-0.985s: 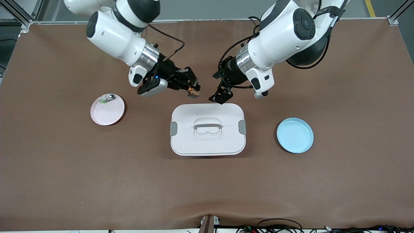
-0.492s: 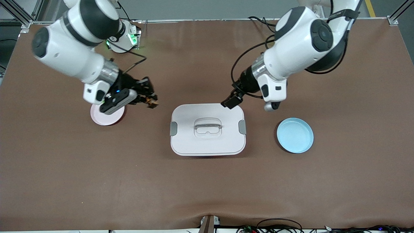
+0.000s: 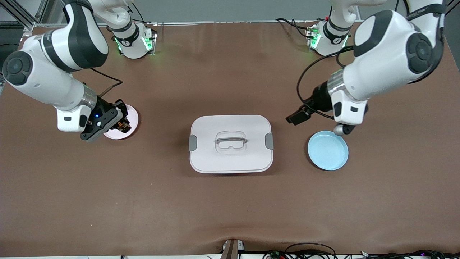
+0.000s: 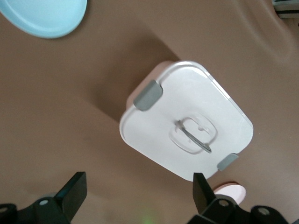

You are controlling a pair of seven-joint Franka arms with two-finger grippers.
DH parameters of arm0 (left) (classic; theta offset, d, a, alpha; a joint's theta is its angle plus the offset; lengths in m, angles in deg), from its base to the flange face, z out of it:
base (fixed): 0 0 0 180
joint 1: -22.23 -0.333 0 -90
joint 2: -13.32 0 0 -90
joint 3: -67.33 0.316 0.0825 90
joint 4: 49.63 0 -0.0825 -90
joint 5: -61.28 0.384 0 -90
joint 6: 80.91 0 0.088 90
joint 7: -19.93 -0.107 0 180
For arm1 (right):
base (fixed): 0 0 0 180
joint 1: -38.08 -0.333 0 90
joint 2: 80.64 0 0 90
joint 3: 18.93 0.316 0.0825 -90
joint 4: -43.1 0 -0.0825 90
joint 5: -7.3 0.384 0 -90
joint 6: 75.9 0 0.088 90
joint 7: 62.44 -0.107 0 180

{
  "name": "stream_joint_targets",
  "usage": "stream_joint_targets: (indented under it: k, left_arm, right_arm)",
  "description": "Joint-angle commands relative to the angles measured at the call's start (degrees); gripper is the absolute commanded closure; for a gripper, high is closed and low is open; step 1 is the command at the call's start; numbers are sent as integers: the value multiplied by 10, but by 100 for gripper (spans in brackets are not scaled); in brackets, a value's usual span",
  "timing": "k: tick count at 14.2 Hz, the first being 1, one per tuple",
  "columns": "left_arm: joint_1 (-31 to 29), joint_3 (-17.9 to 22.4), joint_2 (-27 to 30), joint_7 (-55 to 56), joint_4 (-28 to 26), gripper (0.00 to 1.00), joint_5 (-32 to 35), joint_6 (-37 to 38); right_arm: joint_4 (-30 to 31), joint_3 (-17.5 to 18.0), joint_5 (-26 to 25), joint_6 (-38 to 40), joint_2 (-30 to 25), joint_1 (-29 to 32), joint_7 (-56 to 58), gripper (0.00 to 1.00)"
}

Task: Transfer orange switch to right arm and place
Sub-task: 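Carry the switch to the white plate while the left gripper withdraws, then lower the switch onto the white plate with the right gripper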

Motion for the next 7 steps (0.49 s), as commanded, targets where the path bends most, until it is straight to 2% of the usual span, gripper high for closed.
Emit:
stream_joint_targets:
  k: [1, 3, 7]
  left_arm:
    - [-17, -1, 5, -59, 18, 0, 41, 14]
    - [-35, -2, 5, -110, 23, 0, 106, 14]
    - [-103, -3, 10, -187, 30, 0, 117, 25]
  right_arm:
    - [38, 11, -20, -33, -6, 43, 130, 100]
    - [64, 11, -20, -74, -6, 72, 259, 100]
    - [150, 10, -21, -167, -12, 94, 398, 100]
